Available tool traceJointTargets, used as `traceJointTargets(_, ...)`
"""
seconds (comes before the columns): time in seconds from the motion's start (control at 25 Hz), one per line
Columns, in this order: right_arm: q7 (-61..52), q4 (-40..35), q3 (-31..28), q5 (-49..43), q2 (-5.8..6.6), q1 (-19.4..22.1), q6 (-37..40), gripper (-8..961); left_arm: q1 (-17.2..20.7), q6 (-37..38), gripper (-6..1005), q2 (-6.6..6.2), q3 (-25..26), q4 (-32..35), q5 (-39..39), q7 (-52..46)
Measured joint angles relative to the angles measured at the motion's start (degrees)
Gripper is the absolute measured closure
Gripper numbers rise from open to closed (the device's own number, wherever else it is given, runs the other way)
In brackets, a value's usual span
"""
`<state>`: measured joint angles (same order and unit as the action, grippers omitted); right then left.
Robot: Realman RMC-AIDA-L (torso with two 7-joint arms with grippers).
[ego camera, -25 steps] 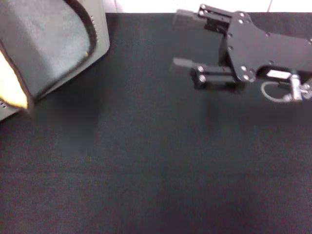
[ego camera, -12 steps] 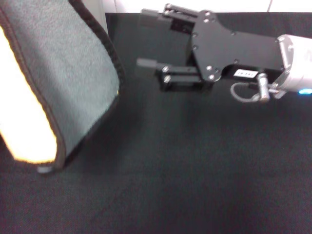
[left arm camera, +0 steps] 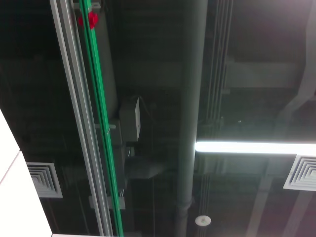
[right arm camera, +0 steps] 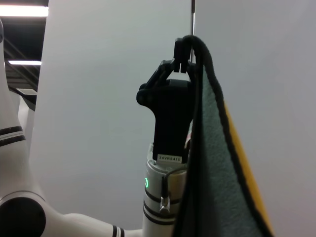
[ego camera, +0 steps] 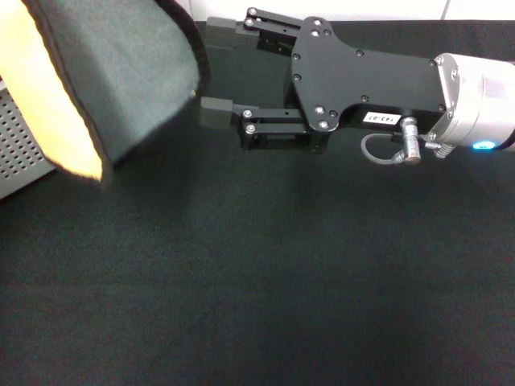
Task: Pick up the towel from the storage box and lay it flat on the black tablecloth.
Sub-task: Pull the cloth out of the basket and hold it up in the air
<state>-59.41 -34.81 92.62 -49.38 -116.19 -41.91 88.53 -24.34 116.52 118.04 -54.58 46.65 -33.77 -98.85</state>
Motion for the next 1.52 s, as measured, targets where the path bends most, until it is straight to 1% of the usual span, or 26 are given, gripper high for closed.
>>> traceJointTargets(0.44, 0.0, -0.1, 0.6, 1.3, 0.00, 0.7, 0.4, 199, -0.1, 0.0, 991, -0.22, 0.0, -0.1, -0.6, 0.1)
traceJointTargets(0.56, -0.3, 0.2, 2.6, 1.4, 0.01, 0.2, 0.2, 200, -0.2, 0.0, 991, 0.02, -0.2, 0.0, -0.7, 0.1)
traceJointTargets(0.72, 0.6, 0.1, 8.6, 4.2, 0.00, -0.9, -2.4, 200, -0.7, 0.0, 991, 0.06, -1.4, 0.3, -0.4, -0.1)
traceJointTargets(0.8, 1.1, -0.1, 10.6, 5.5, 0.00, -1.3, -3.9, 200, -0.8, 0.0, 991, -0.01, -2.0, 0.3, -0.1, 0.0)
traceJointTargets(1.36, 1.2, -0.4, 11.6, 5.7, 0.00, 0.3, -4.1, 200, -0.9, -0.1, 991, -0.41, -1.1, 0.0, 1.6, 1.0)
traceJointTargets(1.52, 1.2, -0.8, 11.8, 5.6, 0.00, 1.9, -3.4, 201, -0.9, -0.1, 991, -0.52, -1.1, 0.1, 1.8, 1.2)
